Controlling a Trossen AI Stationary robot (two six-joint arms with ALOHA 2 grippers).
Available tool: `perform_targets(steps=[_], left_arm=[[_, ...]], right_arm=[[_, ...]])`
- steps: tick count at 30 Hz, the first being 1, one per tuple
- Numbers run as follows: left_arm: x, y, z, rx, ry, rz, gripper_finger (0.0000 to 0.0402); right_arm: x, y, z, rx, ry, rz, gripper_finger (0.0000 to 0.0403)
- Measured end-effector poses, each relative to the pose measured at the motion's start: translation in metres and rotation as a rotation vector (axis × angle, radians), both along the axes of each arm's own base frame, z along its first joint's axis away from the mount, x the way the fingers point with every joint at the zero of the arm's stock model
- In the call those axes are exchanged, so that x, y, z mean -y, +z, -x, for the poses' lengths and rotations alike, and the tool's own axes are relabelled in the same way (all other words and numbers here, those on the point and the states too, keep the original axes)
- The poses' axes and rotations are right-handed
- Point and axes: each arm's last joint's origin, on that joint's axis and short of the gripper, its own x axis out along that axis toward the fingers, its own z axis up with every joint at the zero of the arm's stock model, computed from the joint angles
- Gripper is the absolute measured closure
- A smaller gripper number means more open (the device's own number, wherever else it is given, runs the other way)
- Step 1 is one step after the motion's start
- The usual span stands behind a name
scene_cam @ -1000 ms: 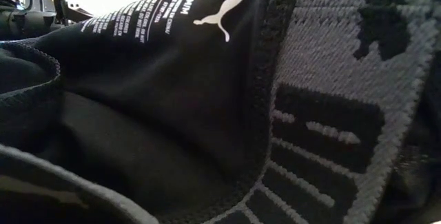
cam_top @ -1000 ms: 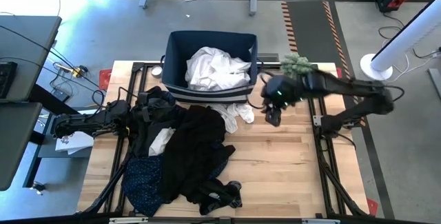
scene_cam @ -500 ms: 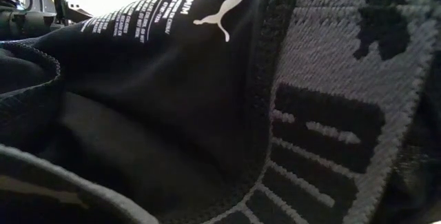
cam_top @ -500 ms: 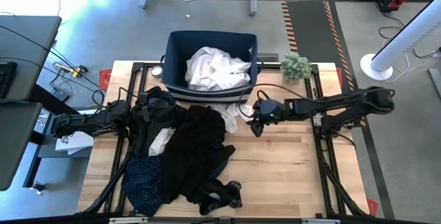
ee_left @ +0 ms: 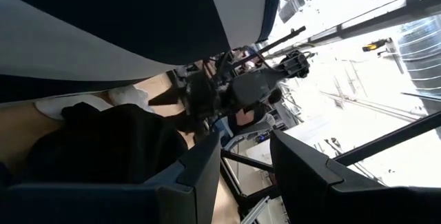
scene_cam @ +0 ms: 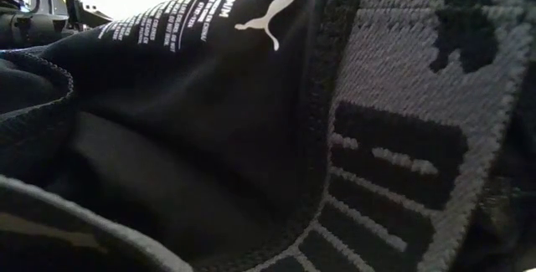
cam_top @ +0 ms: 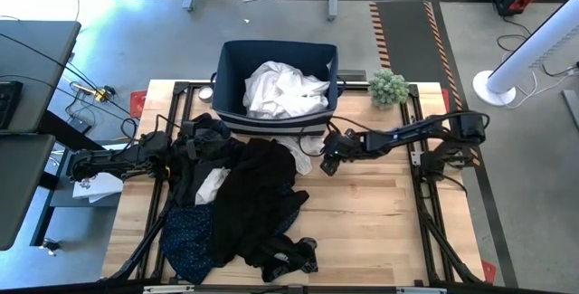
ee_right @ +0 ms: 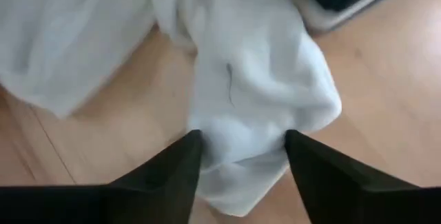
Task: Sort clothes
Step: Put the top right white sock into the laundry bin
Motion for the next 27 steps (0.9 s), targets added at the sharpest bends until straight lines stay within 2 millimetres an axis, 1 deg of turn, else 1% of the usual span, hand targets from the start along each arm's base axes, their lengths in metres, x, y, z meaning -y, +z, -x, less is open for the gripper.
perform_targets(steps=[2,4,6,8,9,10,12,16,18,22,24,27], left_arm=[[0.000,0.000,0.000,0.000,0.000,0.000,0.0275],[0.000,0.000,0.000,0.000,0.000,0.000,0.0275],[0.000,0.000,0.000,0.000,0.000,0.000,0.0275],[0.000,0.000,0.000,0.000,0.000,0.000,0.0275],[0.000,0.000,0.000,0.000,0.000,0.000,0.0275],[0.000,0.000,0.000,0.000,0.000,0.000,0.0275],[0.000,0.000,0.000,0.000,0.001,0.000,0.0275],[0.000,0.000,0.000,0.000,0.001,0.000,0.0275],[0.000,0.000,0.000,0.000,0.001,0.000,0.0275],[0.000,0.000,0.000,0.000,0.001,0.000,0.0275],[0.000,0.000,0.000,0.000,0.001,0.000,0.0275],[0.000,0.000,0.000,0.000,0.001,0.000,0.0275]], right_arm=[[-0.001,-0.005,0.000,-0.028,0.013,-0.028,0.0222],[-0.003,-0.006,0.001,-0.041,0.037,-0.075,0.0263],[-0.008,-0.004,0.003,-0.052,0.045,-0.131,0.0313],[-0.014,0.002,0.009,-0.066,0.046,-0.229,0.0370],[-0.017,0.006,0.013,-0.068,0.047,-0.290,0.0384],[-0.020,0.010,0.017,-0.073,0.058,-0.346,0.0388],[-0.025,0.026,0.022,-0.031,0.110,-0.472,0.0383],[-0.034,0.072,0.036,0.136,0.221,-0.712,0.0395],[-0.035,0.103,0.042,0.240,0.246,-0.738,0.0397],[-0.033,0.176,0.046,0.495,0.305,-0.687,0.0397],[-0.030,0.213,0.045,0.611,0.344,-0.617,0.0399],[-0.023,0.267,0.041,0.780,0.377,-0.448,0.0398]])
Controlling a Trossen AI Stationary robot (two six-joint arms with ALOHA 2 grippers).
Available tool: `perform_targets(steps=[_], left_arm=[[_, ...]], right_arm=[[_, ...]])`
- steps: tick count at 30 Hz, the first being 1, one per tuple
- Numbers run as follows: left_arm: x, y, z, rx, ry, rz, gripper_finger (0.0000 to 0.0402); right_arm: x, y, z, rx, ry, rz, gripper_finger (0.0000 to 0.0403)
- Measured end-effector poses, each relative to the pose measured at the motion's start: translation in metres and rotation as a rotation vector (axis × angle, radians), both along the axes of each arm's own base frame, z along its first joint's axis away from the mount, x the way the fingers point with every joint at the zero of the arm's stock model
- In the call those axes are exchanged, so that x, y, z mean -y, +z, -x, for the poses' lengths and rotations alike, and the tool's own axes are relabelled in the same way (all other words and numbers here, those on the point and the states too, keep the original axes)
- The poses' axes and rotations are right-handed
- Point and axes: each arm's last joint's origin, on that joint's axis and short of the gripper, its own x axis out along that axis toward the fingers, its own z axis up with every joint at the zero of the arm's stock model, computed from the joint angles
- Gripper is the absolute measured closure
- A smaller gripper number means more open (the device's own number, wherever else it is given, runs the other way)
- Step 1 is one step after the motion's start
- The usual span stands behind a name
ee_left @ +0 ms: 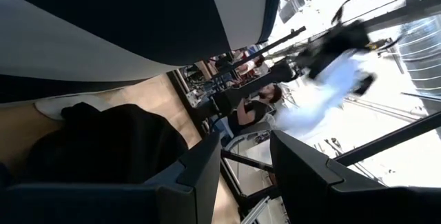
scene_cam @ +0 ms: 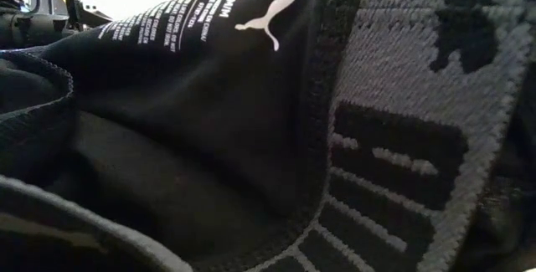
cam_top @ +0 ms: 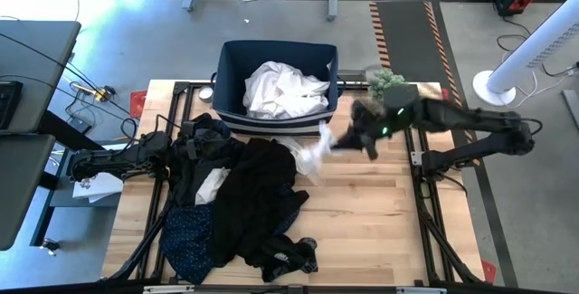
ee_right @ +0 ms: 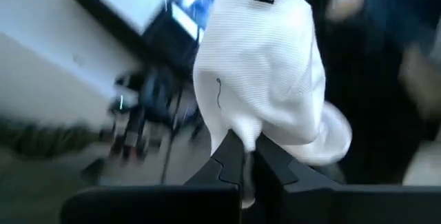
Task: Sort clothes
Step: Put the top right white sock into the laundry bin, then put the top white sock into the laundry bin
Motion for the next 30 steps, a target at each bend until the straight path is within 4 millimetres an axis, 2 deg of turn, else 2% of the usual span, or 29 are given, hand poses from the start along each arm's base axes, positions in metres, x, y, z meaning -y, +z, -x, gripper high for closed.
perform_targets(steps=[5,8,10,13,16,20,25,30], left_arm=[[0.000,0.000,0.000,0.000,0.000,0.000,0.0275],[0.000,0.000,0.000,0.000,0.000,-0.001,0.0275],[0.000,0.000,0.000,0.000,0.000,-0.001,0.0275],[0.000,0.000,0.000,0.000,0.000,-0.001,0.0275],[0.000,0.000,0.000,0.000,-0.001,-0.001,0.0275],[0.000,0.000,0.000,-0.001,-0.001,-0.002,0.0275],[0.000,0.000,0.000,-0.001,-0.001,-0.002,0.0275],[0.000,0.000,0.000,-0.001,-0.001,-0.002,0.0275]], right_arm=[[0.023,0.063,-0.016,0.186,-0.195,0.281,0.0398],[0.043,0.086,-0.028,0.224,-0.337,0.459,0.0398],[0.059,0.093,-0.038,0.209,-0.426,0.569,0.0398],[0.089,0.092,-0.054,0.126,-0.528,0.700,0.0398],[0.119,0.085,-0.064,0.011,-0.621,0.730,0.0392],[0.149,0.071,-0.069,-0.144,-0.660,0.766,0.0348],[0.160,0.057,-0.070,-0.240,-0.628,0.737,0.0282],[0.155,0.052,-0.070,-0.291,-0.591,0.727,0.0258]])
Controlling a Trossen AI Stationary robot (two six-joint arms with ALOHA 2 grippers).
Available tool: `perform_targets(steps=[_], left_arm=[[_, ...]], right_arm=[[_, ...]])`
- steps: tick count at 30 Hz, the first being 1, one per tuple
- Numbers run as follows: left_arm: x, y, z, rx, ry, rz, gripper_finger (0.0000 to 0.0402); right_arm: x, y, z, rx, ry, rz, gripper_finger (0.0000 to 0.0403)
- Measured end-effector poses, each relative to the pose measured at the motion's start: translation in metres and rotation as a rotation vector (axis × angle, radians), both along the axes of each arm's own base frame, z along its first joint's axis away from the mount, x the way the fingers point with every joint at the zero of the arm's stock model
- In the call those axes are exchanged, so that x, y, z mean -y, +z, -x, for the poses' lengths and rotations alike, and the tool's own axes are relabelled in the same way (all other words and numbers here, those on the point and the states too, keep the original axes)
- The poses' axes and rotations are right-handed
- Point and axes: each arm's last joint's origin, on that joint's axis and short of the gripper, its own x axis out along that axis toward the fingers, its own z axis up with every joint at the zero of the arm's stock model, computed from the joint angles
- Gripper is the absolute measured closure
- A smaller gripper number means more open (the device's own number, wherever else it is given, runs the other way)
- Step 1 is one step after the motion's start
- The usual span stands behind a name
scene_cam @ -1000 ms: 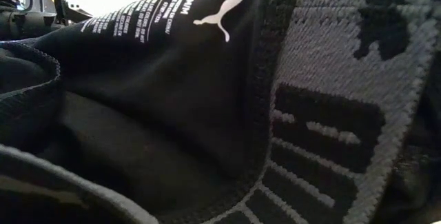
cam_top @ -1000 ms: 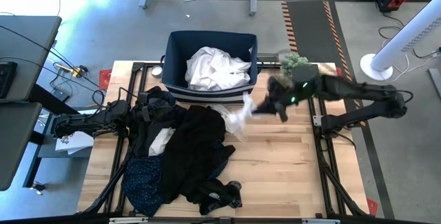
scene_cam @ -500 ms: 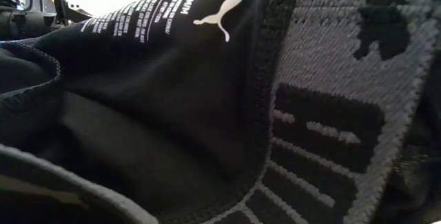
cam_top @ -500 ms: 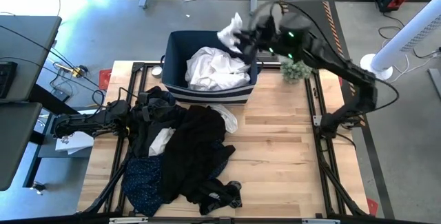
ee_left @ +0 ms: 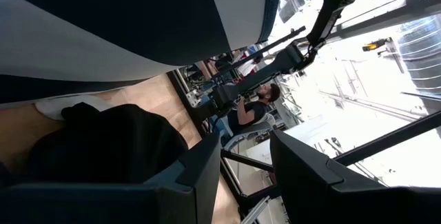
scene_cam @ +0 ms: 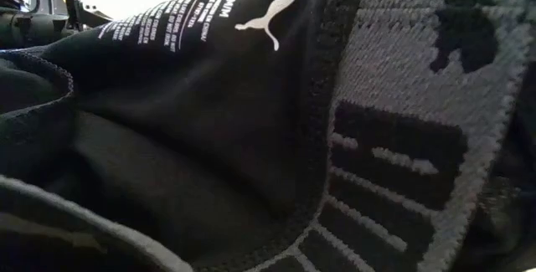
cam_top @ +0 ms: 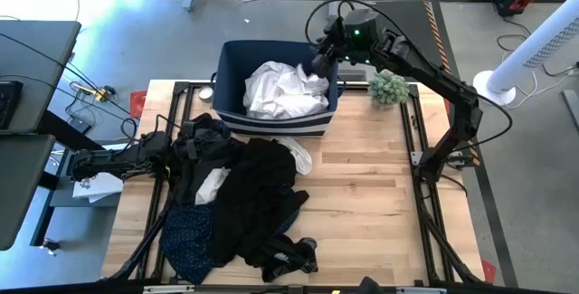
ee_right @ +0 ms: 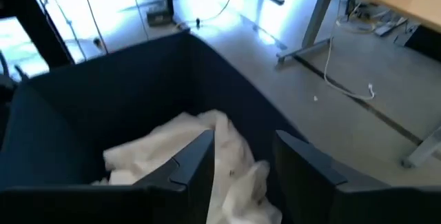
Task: Sort clothes
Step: Put the top white sock into the laundry bin
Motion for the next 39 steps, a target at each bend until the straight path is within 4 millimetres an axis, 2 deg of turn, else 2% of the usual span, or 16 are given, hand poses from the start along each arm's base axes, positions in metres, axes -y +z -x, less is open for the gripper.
perform_targets(steps=[4,7,11,13,15,18,22,27,32,36,39], left_arm=[[0.000,0.000,0.000,0.000,0.000,0.000,0.0275],[0.000,0.000,0.000,0.000,-0.001,0.000,0.0275],[0.000,0.000,0.000,0.000,-0.002,0.000,0.0275],[0.000,0.000,0.000,0.000,-0.002,0.000,0.0275],[0.000,0.000,0.000,0.000,-0.003,0.000,0.0275],[0.000,0.000,0.000,0.000,-0.004,0.000,0.0275],[0.000,0.000,0.000,0.000,-0.005,0.000,0.0275],[0.000,0.000,0.000,-0.001,-0.005,0.000,0.0275],[0.000,0.000,0.000,-0.001,-0.005,0.000,0.0275],[0.000,-0.001,0.000,-0.010,-0.005,0.001,0.0275],[0.000,-0.003,0.000,-0.028,-0.005,0.003,0.0275]], right_arm=[[-0.005,-0.005,0.003,-0.042,0.007,-0.073,0.0257],[-0.020,-0.009,0.009,-0.073,0.171,-0.233,0.0257],[-0.065,-0.020,0.007,-0.175,0.556,-0.381,0.0257],[-0.092,-0.036,0.008,-0.258,0.653,-0.409,0.0257],[-0.114,-0.058,0.012,-0.327,0.674,-0.436,0.0257],[-0.139,-0.099,0.022,-0.386,0.629,-0.487,0.0257],[-0.162,-0.156,0.029,-0.372,0.568,-0.569,0.0256],[-0.173,-0.217,0.025,-0.270,0.393,-0.579,0.0256],[-0.170,-0.257,0.013,-0.136,0.170,-0.565,0.0246],[-0.163,-0.283,-0.002,-0.141,0.032,-0.554,0.0222],[-0.159,-0.298,-0.015,-0.126,-0.001,-0.568,0.0214]])
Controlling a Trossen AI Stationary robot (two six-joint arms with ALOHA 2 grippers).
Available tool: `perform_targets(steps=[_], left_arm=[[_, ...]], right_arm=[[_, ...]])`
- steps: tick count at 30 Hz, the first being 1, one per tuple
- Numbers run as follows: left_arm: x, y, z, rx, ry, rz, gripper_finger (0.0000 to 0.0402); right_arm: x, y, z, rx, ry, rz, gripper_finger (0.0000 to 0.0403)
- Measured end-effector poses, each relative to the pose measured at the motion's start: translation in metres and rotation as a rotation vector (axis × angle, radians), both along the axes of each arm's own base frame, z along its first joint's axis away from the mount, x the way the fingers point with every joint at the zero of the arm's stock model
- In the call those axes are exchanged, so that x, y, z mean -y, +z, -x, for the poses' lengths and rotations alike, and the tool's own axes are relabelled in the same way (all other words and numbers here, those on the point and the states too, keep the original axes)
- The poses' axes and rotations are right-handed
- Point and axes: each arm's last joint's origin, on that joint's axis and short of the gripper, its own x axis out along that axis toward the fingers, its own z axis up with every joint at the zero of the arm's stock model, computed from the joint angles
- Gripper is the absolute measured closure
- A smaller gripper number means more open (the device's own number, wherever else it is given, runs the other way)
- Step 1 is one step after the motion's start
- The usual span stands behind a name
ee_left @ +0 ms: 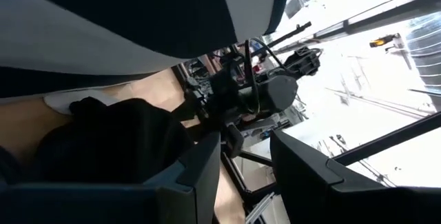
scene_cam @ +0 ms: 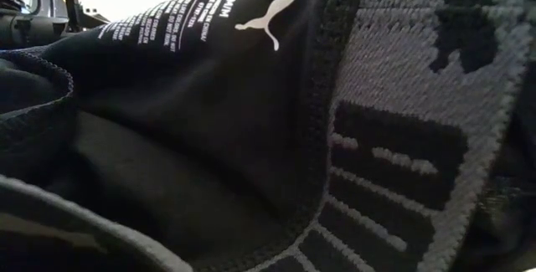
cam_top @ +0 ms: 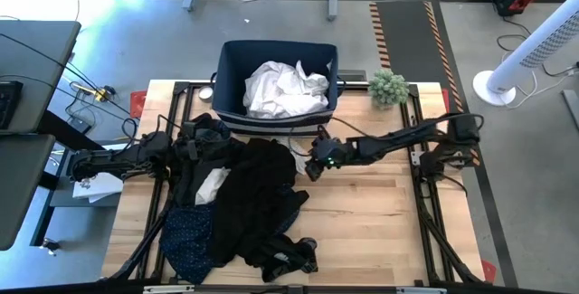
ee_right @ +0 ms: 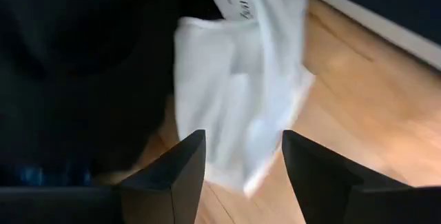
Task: Sort clothes
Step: Put the top white sock into the laundry bin
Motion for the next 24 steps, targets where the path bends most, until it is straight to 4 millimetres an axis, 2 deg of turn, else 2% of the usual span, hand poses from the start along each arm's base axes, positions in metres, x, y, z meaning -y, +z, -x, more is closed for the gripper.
perform_targets(steps=[3,5,7,11,13,16,21,24], left_arm=[[0.000,0.000,0.000,-0.005,0.000,0.000,0.0275],[0.000,0.000,0.000,-0.004,-0.001,0.000,0.0275],[0.000,0.000,0.000,-0.003,-0.002,0.000,0.0275],[0.000,0.000,0.000,-0.003,-0.004,0.000,0.0275],[0.000,0.000,0.000,-0.003,-0.004,0.000,0.0275],[0.000,0.001,0.000,0.006,-0.004,0.000,0.0275],[0.000,0.001,0.000,0.006,-0.007,0.000,0.0275],[0.000,0.001,0.000,0.007,-0.007,0.000,0.0275]], right_arm=[[0.000,-0.013,-0.011,-0.016,0.000,-0.001,0.0221],[0.000,-0.021,-0.015,-0.052,-0.002,-0.003,0.0241],[0.000,-0.024,-0.014,-0.098,-0.021,-0.019,0.0278],[-0.001,-0.026,-0.007,-0.179,-0.069,-0.087,0.0381],[-0.004,-0.021,-0.001,-0.217,-0.069,-0.108,0.0390],[-0.011,-0.001,0.016,-0.289,-0.067,-0.069,0.0397],[-0.027,0.057,0.057,-0.364,-0.014,0.026,0.0399],[-0.031,0.097,0.083,-0.315,0.014,0.029,0.0400]])
